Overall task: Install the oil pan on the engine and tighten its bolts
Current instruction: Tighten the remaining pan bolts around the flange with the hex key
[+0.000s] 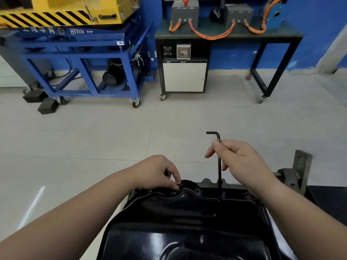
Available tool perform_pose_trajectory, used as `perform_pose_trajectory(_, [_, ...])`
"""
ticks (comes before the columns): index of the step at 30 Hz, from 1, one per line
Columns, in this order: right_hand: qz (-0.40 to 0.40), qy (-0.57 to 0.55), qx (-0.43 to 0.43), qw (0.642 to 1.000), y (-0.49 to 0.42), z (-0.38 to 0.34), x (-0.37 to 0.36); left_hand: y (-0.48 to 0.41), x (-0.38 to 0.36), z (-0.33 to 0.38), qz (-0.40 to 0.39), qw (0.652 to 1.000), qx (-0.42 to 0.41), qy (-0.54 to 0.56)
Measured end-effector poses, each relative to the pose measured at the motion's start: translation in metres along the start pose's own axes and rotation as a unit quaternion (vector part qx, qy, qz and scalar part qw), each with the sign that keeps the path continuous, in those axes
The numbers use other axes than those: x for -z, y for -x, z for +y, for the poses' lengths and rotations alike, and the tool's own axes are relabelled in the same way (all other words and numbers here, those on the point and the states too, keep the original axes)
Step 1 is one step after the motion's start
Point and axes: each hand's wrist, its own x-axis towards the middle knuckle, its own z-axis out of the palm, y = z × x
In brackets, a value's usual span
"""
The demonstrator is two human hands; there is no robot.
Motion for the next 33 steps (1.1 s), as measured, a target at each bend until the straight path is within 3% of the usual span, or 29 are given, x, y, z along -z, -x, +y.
perform_pose_trajectory(10, [-0.078, -0.04, 0.094, 0.992, 0.003, -0.017, -0.012, 0.003, -0.002, -0.01, -0.007, 0.999, -0.007, -0.04])
perform_pose_trajectory(15, [-0.125, 0.086, 0.125, 0.98, 0.007, -0.014, -0.023, 0.005, -0.004, -0.011, 0.0, 0.999, -0.011, -0.039])
perform_pose_trajectory(20, [-0.159, 0.226, 0.167, 0.946, 0.01, -0.014, -0.028, 0.006, -0.007, -0.015, 0.015, 0.999, -0.015, -0.024])
perform_pose_trajectory(33, [-0.227, 0.339, 0.222, 0.886, 0.006, -0.027, -0.036, 0.007, -0.009, -0.019, 0.033, 0.998, -0.039, -0.04])
